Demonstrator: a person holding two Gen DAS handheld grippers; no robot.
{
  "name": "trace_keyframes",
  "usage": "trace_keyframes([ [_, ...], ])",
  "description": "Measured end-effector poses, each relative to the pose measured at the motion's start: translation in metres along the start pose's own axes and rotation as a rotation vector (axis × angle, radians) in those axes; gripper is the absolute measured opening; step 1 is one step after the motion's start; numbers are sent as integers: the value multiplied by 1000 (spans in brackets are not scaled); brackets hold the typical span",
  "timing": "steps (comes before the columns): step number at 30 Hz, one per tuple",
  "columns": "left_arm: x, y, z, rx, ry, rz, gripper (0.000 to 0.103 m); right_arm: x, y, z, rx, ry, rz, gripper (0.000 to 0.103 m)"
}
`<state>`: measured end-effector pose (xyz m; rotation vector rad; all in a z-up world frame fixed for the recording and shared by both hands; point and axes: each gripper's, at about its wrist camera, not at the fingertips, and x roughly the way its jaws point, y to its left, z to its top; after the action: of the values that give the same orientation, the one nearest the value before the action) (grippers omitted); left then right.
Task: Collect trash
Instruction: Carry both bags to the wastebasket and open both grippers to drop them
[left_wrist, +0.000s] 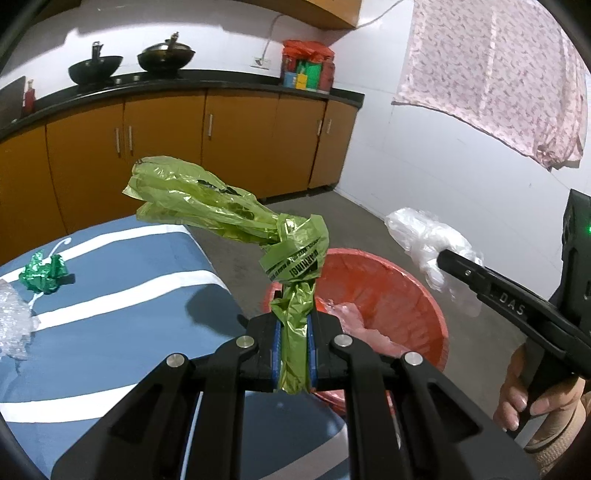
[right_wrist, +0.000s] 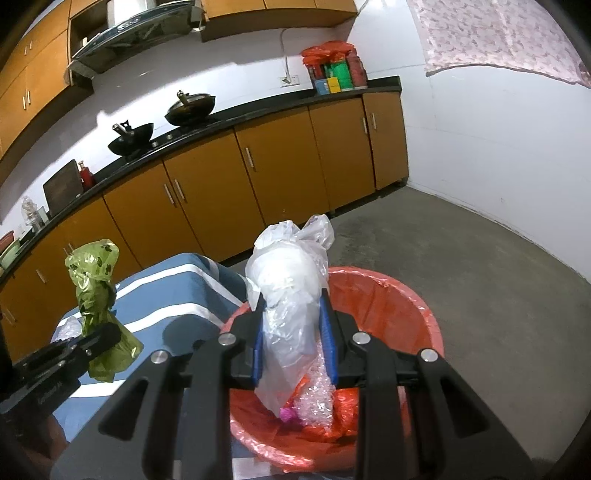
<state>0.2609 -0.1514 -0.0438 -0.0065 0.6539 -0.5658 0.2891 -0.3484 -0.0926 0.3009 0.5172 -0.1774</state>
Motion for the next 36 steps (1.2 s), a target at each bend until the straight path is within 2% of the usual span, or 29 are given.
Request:
trace_keyframes([
  [25,48,-37,-11,76,103,-106,11,21,-31,2,51,6,-58,26],
  [30,63,-44,-15,83,139,-118,11,38,-43,2,75,45,-50,30],
  [32,66,-43,-17,77,151,-126,14,40,-47,-1,90,55,-46,33],
  [36,67,-34,-21,54,154,-123,40,41,-52,-6,104,61,-49,36],
])
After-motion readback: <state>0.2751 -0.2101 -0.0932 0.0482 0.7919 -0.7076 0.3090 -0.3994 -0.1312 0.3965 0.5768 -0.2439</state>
